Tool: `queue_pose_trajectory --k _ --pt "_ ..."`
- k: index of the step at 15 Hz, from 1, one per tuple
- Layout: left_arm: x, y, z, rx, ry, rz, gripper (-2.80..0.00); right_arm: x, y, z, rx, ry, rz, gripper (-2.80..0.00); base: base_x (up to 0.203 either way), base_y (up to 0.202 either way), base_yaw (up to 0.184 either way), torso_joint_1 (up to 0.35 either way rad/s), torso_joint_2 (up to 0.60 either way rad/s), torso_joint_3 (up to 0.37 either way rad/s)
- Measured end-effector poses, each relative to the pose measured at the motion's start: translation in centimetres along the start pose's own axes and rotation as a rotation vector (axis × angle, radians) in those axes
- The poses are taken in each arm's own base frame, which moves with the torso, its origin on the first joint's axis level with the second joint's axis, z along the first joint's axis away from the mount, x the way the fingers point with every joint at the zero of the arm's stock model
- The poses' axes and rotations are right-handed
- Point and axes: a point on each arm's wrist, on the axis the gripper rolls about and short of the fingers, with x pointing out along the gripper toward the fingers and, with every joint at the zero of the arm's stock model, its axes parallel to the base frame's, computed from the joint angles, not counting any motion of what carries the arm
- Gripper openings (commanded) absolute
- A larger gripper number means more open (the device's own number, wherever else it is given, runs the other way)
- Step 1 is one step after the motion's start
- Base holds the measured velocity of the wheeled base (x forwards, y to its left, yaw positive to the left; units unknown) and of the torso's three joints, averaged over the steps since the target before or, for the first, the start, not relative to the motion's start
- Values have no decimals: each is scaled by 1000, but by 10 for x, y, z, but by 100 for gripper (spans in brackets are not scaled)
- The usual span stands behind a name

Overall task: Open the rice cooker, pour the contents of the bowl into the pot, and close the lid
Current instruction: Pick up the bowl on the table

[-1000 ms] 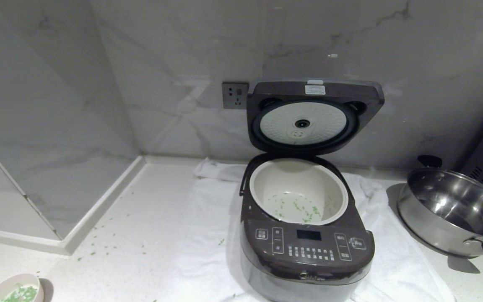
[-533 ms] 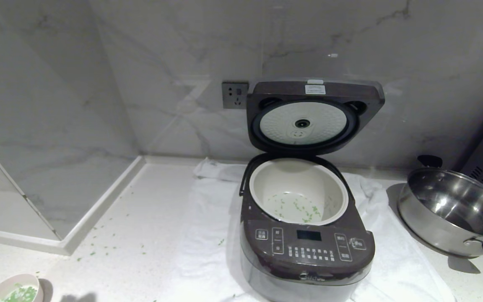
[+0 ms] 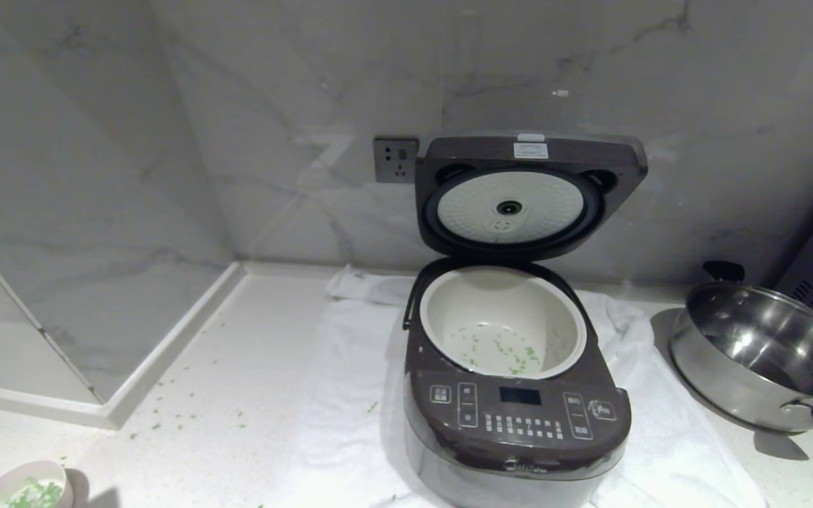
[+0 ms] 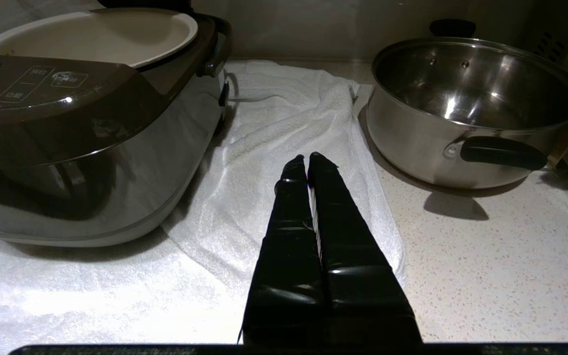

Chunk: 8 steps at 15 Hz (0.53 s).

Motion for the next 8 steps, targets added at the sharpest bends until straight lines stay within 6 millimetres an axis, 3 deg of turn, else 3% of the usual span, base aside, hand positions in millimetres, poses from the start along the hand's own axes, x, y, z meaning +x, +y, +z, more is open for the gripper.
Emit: queue_pose_trajectory --k 8 --pt "85 -11 27 51 55 -10 -280 0 0 0 0 0 0 -280 0 0 0 0 0 0"
